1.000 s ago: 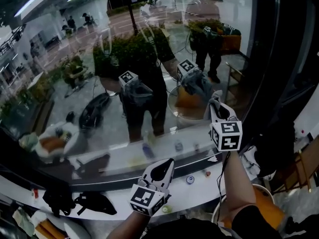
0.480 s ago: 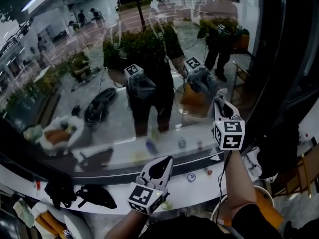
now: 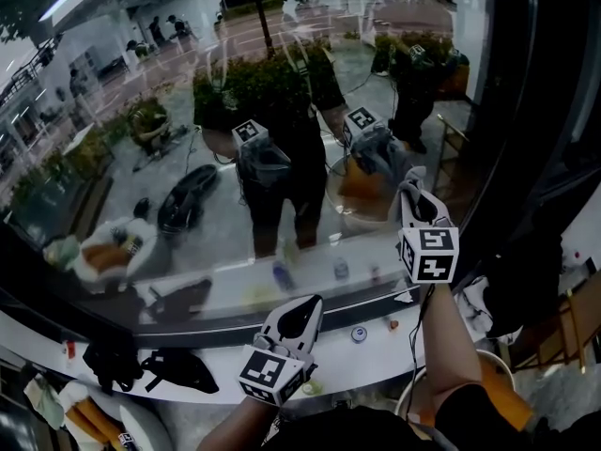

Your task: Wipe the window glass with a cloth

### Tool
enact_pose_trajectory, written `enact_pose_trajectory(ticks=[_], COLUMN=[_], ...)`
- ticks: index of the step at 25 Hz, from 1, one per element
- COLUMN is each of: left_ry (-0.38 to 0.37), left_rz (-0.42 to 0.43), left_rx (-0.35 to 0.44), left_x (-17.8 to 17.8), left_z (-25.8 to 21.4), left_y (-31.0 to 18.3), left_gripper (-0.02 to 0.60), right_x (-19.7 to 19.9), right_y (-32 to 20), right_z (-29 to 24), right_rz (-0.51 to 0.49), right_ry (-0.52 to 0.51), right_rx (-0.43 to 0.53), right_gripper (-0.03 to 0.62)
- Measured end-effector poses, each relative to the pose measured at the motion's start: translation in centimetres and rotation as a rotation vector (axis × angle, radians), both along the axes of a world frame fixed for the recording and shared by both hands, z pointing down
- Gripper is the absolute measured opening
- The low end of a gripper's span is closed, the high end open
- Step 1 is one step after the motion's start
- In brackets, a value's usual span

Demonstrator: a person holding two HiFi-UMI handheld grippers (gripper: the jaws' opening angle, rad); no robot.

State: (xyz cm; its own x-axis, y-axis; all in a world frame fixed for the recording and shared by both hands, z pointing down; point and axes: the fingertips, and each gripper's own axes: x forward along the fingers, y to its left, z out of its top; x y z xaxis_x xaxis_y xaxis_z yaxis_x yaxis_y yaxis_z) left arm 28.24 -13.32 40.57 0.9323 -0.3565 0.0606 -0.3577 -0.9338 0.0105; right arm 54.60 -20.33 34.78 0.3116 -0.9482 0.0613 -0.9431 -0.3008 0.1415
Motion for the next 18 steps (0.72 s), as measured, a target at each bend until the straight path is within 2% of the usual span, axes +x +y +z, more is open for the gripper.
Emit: enact_pose_trajectory(ticks=[8,18], left_ry=[-0.004,-0.003], left_rz=[-0.019,0.004], left_rx=[-0.005,-0.002], left_x=[-0.5,0.1], left_z=[0.4,0.1], left_y=[-0.6,-0.1], left_gripper=[0.008,0.008], right_x=[0.1,-0.5], right_y=[-0.4,0.9], right_z=[0.2,0.7], right_rz=[0.002,-0.006], right_ry=[-0.002,-0.011], right_rx=[0.003,-0.012], right_gripper=[0.052,0.051])
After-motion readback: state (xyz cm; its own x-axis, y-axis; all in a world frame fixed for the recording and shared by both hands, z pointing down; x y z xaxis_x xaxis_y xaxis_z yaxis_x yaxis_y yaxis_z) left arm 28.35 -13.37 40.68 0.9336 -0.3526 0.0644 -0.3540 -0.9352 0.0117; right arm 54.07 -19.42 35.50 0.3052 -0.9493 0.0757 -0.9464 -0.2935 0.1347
